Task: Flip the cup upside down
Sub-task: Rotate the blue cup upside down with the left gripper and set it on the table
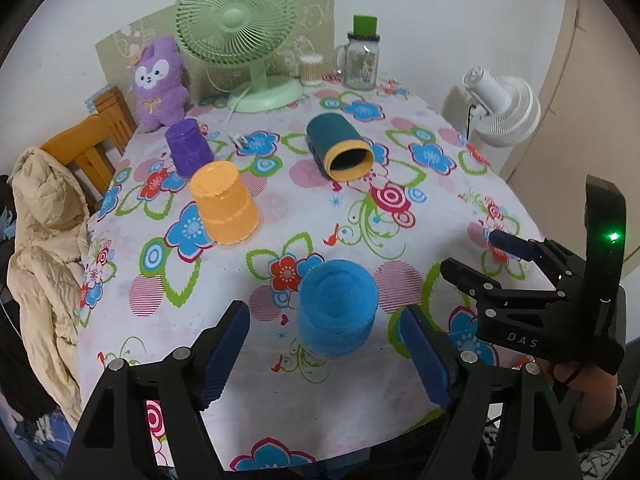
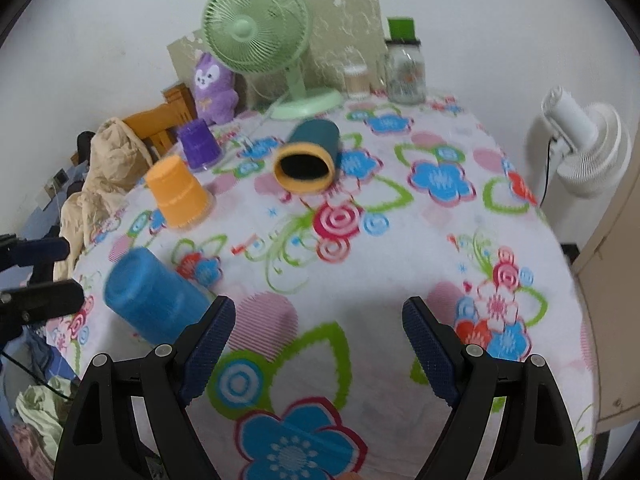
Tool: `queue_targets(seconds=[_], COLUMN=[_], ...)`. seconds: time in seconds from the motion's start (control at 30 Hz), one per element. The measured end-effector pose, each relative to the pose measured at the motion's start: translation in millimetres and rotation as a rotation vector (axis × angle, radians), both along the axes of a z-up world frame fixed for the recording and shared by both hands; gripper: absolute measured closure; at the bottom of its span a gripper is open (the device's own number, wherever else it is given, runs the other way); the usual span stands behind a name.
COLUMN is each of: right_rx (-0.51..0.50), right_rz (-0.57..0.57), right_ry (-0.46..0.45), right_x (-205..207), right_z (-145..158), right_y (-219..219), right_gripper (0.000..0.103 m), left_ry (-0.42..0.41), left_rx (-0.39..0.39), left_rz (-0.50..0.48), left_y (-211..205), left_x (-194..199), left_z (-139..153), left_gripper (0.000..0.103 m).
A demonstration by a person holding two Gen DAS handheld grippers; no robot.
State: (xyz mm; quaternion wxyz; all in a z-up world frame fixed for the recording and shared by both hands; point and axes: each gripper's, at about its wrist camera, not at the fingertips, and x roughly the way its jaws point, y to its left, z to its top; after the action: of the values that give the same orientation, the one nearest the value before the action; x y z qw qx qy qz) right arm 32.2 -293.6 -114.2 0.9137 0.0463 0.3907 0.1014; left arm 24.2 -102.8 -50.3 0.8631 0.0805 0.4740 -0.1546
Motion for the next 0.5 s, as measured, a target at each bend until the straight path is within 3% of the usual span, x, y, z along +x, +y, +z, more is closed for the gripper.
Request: queue_targets(seconds=[0.3,0.4,0.5], right_rx=[-0.063,-0.072,-0.072], right_rz=[0.015,-0.002,-0.004], right_ry=[-0.073,-0.111,-0.155], right_x=[-4,-7,-13], right_z=[33,46,60], right_y=[25,27,32], right_gripper=[0.015,0.003,0.002], left_ry=[-0.1,-0.133,-0.173], left_rx=[-0.054,-0.067,-0.089], left_rz=[0.09,0.116,0.149], left_y=[29,39,47], left_x=[-13,-16,-20], left_z=[13,15,19], left_gripper=[0.018,0.017,0.014])
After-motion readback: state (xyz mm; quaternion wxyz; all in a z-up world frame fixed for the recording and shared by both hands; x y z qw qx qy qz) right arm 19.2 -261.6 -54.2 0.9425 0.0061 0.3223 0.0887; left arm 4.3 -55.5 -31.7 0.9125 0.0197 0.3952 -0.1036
